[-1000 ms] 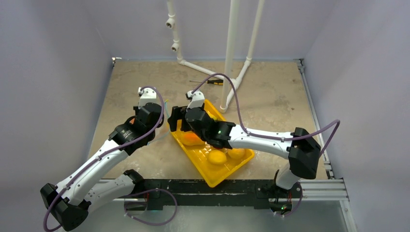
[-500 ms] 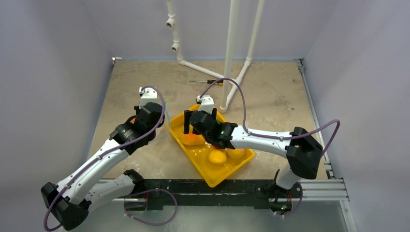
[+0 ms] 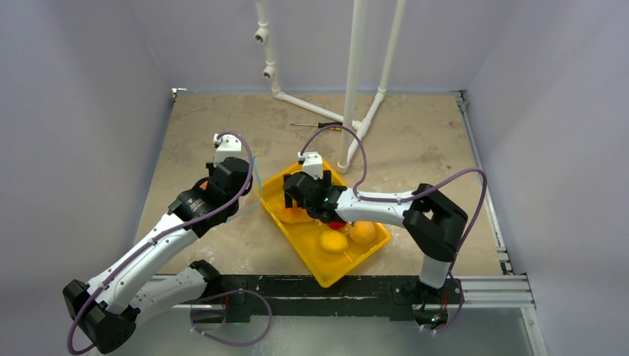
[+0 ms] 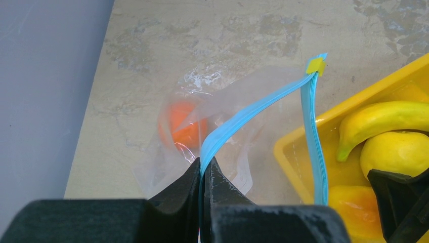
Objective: Place the food in the zip-top bag and seal the zipper
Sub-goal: Pick up the fake fruit from the bin.
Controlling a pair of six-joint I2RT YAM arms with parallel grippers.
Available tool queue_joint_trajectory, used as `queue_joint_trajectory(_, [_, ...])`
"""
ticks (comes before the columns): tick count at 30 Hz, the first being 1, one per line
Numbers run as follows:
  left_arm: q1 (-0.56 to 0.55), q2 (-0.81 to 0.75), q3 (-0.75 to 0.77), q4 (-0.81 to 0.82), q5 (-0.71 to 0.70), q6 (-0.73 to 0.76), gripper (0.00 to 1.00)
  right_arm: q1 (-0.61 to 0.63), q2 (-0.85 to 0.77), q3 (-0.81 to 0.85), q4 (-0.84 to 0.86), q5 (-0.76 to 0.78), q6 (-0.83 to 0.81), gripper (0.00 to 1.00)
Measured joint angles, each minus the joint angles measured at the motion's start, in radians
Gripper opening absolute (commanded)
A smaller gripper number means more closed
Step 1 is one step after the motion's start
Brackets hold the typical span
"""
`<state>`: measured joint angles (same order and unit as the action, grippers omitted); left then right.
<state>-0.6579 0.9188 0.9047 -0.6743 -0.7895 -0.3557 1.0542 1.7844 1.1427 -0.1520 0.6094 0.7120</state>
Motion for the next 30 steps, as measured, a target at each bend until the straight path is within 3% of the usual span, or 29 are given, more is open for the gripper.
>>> queue_joint_trajectory(17, [0.000, 0.000, 0.000, 0.000, 0.008, 0.000, 0.00, -0.014, 0.081, 0.065, -0.006, 0.029, -0.013, 0.83])
queue_joint_trajectory(28, [0.000, 0.000, 0.000, 0.000, 0.014, 0.000, 0.00, -0.014, 0.084, 0.069, -0.018, 0.036, -0.013, 0.46])
queue_joint_trajectory(30, [0.000, 0.000, 0.000, 0.000, 0.013, 0.000, 0.00, -0.014, 0.072, 0.069, -0.022, 0.037, -0.013, 0.45])
